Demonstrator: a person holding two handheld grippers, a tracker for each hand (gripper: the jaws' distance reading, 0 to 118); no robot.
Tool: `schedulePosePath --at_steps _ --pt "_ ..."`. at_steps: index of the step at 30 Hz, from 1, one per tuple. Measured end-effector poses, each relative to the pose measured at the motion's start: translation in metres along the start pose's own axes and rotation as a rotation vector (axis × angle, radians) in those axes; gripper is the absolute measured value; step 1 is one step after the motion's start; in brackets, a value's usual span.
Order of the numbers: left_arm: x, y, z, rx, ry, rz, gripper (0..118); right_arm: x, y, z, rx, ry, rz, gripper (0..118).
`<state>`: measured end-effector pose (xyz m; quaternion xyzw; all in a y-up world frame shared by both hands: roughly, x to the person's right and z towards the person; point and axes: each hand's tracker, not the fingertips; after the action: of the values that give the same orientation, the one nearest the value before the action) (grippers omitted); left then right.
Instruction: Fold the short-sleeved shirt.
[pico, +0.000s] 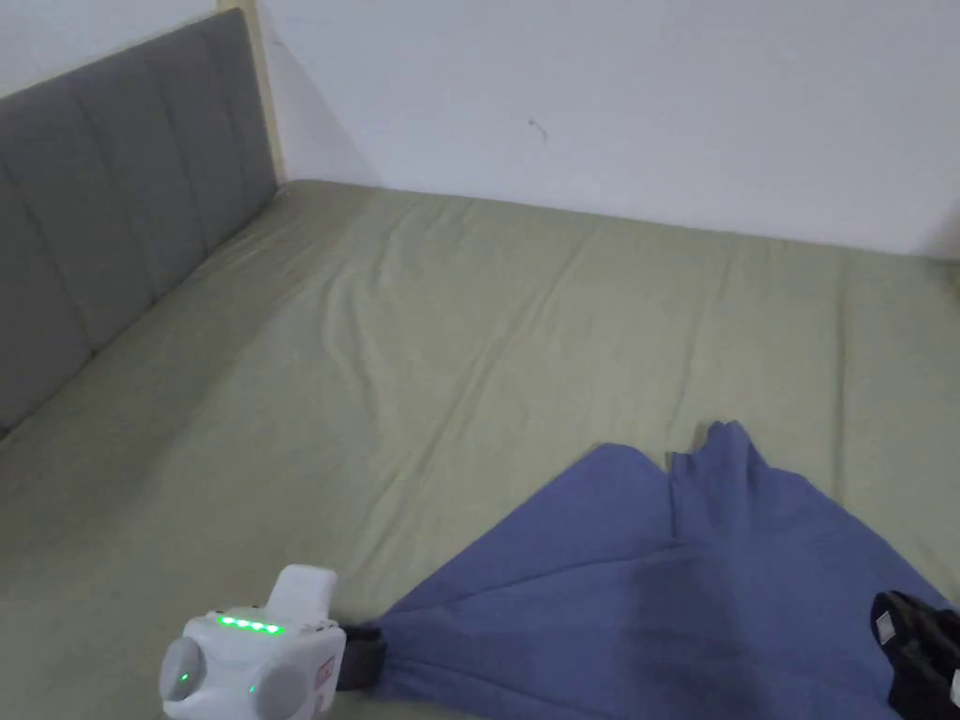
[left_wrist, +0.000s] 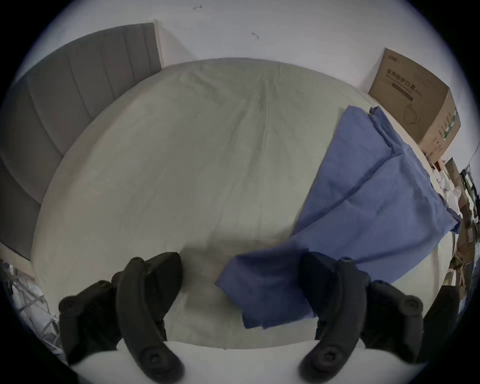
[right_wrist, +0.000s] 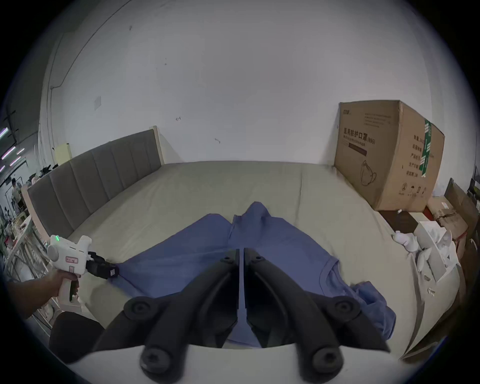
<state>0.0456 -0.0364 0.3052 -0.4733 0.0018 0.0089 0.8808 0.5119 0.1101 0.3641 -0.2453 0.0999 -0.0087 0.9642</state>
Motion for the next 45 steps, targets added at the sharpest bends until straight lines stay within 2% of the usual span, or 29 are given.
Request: schedulePosePath --at_steps 1,2,3,4,9,10,12,13,14,15,16,20,22,23,24,25,27,28,31,34,36,45 --pt "0.003 0.000 0.006 0.010 -0.005 -0.019 81 0.002 0.001 -0.003 -0.011 -0.007 -0.003 4" --pt "0.006 -0.001 0.013 0.018 -0.010 -0.028 56 0.005 0.003 -0.009 -0.031 -0.020 -0.012 4" --pt "0.000 -0.002 0.011 0.031 -0.038 -0.030 23 0.009 0.004 -0.015 -0.049 -0.027 -0.017 4" --pt "0.001 -0.002 0.016 0.046 -0.069 -0.026 1 0.015 0.006 -0.023 -0.076 -0.039 -0.023 4" --pt "0.018 0.006 0.048 0.117 -0.072 -0.037 1 0.048 0.030 -0.092 -0.159 -0.102 0.047 5" --pt "0.018 0.009 0.056 0.143 -0.080 -0.026 1 0.057 0.035 -0.110 -0.179 -0.103 0.058 18" --pt "0.025 0.013 0.074 0.169 -0.087 -0.026 1 0.072 0.046 -0.156 -0.250 -0.082 0.069 99" --pt "0.026 0.014 0.077 0.173 -0.094 -0.028 1 0.082 0.049 -0.179 -0.289 -0.095 0.081 118" --pt "0.026 0.016 0.080 0.173 -0.097 -0.028 1 0.091 0.050 -0.204 -0.342 -0.112 0.128 118" --pt "0.023 0.020 0.079 0.166 -0.107 -0.026 1 0.097 0.057 -0.224 -0.254 -0.162 0.157 118" --pt "0.022 0.021 0.080 0.166 -0.109 -0.022 1 0.100 0.057 -0.242 -0.319 -0.147 0.171 118" --pt "0.021 0.025 0.076 0.143 -0.125 0.034 1 0.107 0.054 -0.288 -0.457 -0.203 0.148 118" --pt "0.020 0.027 0.070 0.101 -0.119 0.086 1 0.127 0.029 -0.318 -0.538 -0.217 0.098 117" --pt "0.017 0.028 0.066 0.085 -0.119 0.107 1 0.128 0.024 -0.321 -0.611 -0.217 0.067 111" --pt "0.017 0.029 0.063 0.062 -0.111 0.113 1 0.128 0.021 -0.320 -0.612 -0.185 0.032 90" --pt "0.018 0.028 0.061 0.052 -0.104 0.115 1 0.127 0.020 -0.312 -0.580 -0.136 -0.008 57" --pt "0.013 0.028 0.059 0.035 -0.096 0.120 1 0.120 0.023 -0.292 -0.534 -0.167 -0.008 14" --pt "0.014 0.028 0.060 0.035 -0.101 0.126 1 0.115 0.024 -0.286 -0.543 -0.149 0.003 5" --pt "0.023 0.034 0.074 0.048 -0.091 0.101 1 0.108 0.032 -0.269 -0.471 -0.127 0.011 5" --pt "0.026 0.040 0.097 0.132 -0.140 0.091 2 0.097 0.060 -0.226 -0.343 -0.112 -0.025 5" --pt "0.029 0.053 0.107 0.150 -0.119 0.041 1 0.091 0.082 -0.189 -0.256 -0.099 -0.012 5" --pt "0.039 0.155 0.171 0.316 -0.093 -0.064 1 0.086 0.198 -0.021 0.087 -0.114 0.035 5"
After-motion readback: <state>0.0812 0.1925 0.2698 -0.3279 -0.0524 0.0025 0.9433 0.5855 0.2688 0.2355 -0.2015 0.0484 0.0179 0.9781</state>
